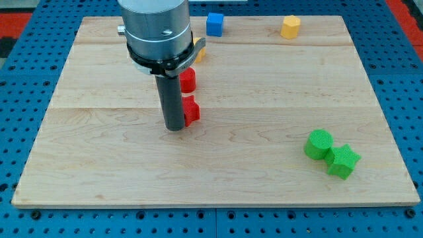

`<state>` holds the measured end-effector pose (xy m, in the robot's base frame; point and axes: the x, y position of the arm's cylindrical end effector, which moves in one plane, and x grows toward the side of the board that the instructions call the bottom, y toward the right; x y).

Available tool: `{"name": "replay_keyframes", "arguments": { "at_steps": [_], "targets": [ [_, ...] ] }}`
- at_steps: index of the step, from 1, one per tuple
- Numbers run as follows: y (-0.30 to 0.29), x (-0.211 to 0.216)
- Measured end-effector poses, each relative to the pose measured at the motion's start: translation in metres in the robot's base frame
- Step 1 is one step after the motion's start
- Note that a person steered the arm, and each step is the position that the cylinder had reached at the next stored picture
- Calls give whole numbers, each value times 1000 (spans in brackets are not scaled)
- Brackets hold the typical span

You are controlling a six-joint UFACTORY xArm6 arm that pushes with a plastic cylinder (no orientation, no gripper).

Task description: Tap the green star

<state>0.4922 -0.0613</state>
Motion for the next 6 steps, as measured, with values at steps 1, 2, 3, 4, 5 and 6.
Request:
{"name": "replay_keyframes", "arguments": {
  "at_steps": [1,2,3,4,5,6],
  "targets": [
    [48,23],
    [113,3],
    [170,-13],
    [255,-13],
    [300,12],
    [266,32]
  ]
}}
